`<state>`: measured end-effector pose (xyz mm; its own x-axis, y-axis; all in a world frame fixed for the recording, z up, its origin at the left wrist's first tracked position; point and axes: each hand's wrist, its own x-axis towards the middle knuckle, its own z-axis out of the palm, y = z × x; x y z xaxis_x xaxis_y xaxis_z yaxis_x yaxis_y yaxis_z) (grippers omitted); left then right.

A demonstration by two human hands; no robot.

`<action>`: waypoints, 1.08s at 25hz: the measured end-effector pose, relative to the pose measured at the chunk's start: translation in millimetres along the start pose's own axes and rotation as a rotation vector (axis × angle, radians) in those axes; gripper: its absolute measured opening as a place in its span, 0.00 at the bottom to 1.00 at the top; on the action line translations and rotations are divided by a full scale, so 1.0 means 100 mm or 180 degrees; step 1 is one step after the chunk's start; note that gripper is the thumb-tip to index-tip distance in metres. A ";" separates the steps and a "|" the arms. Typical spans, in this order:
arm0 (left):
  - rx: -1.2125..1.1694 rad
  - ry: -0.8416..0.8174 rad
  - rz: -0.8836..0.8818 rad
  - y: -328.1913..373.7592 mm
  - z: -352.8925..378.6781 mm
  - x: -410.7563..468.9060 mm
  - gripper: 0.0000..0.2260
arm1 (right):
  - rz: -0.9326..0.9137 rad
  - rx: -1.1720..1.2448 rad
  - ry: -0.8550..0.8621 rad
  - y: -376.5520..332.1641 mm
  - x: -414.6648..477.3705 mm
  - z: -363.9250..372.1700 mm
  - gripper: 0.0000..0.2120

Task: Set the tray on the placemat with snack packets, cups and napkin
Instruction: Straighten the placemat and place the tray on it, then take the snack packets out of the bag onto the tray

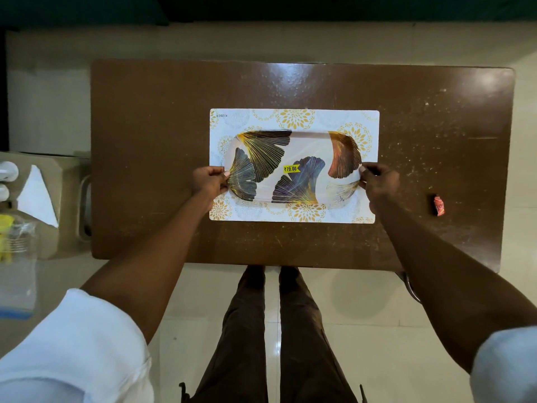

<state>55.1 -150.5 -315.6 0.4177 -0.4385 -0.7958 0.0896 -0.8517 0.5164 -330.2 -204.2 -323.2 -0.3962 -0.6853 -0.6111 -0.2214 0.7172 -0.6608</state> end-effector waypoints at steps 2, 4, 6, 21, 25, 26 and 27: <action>0.0026 0.0060 -0.0002 0.00 -0.02 -0.03 0.14 | 0.0020 -0.0030 0.0029 -0.01 -0.04 -0.03 0.13; 0.0012 0.0276 -0.0024 -0.02 -0.05 -0.20 0.11 | -0.0010 -0.0236 0.0114 0.04 -0.16 -0.13 0.14; -0.0093 0.0477 -0.0071 -0.08 -0.12 -0.51 0.08 | -0.0138 -0.0548 0.0069 0.12 -0.39 -0.22 0.15; -0.2094 0.0726 -0.0066 -0.55 -2.62 -1.85 0.13 | -0.0593 -0.0691 -0.1902 -1.30 -3.32 2.41 0.08; -0.2379 0.0886 0.0052 -0.73 -3.75 -1.79 0.08 | -0.0807 -0.0811 -0.1864 -1.63 -3.95 3.03 0.03; -0.2485 0.0915 0.0086 -0.79 -3.99 -1.77 0.06 | -0.0888 -0.0931 -0.1923 -1.68 -4.07 3.21 0.04; -0.2569 0.0977 0.0089 -0.85 -4.22 -1.74 0.05 | -0.0937 -0.1066 -0.2034 -1.72 -4.20 3.39 0.04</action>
<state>356.8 119.7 -87.6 0.6447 -0.2603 -0.7187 0.6418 -0.3263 0.6940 176.3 -82.8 -101.0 0.2885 -0.7204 -0.6306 -0.5353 0.4247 -0.7301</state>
